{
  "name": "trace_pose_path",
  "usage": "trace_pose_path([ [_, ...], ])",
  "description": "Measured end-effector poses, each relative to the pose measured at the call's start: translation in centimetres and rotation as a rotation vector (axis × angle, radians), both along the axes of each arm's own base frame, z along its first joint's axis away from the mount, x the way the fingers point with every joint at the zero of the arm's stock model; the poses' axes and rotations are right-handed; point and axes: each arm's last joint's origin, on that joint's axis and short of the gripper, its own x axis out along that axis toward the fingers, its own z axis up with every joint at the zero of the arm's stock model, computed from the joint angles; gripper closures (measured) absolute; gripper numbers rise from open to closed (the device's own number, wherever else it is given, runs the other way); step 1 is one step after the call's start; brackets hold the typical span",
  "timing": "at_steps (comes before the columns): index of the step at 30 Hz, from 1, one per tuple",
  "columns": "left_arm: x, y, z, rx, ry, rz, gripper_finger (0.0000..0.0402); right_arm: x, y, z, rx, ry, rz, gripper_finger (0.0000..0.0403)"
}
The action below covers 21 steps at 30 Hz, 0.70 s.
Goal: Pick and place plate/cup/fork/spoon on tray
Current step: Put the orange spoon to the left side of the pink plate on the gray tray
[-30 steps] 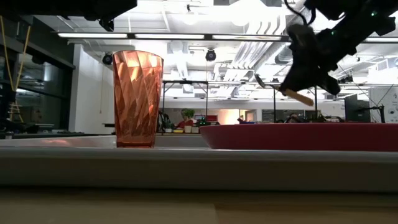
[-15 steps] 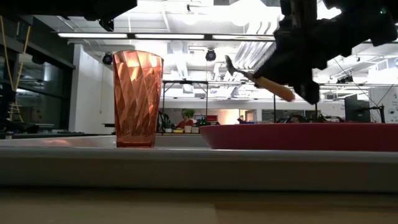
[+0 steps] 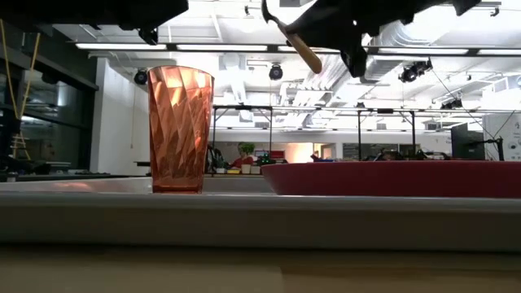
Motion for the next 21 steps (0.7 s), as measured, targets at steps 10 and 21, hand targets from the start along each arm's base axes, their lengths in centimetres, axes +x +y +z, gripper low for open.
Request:
trace_pose_path([
  [10, 0.47, 0.09, -0.08, 0.039, -0.014, 0.044, 0.0398, 0.18, 0.03, 0.47, -0.009, 0.03, -0.018, 0.0363],
  [21, 0.47, 0.1, -0.05, 0.049, -0.016, 0.045, 0.0398, 0.18, 0.03, 0.45, -0.009, 0.031, -0.018, 0.0363],
])
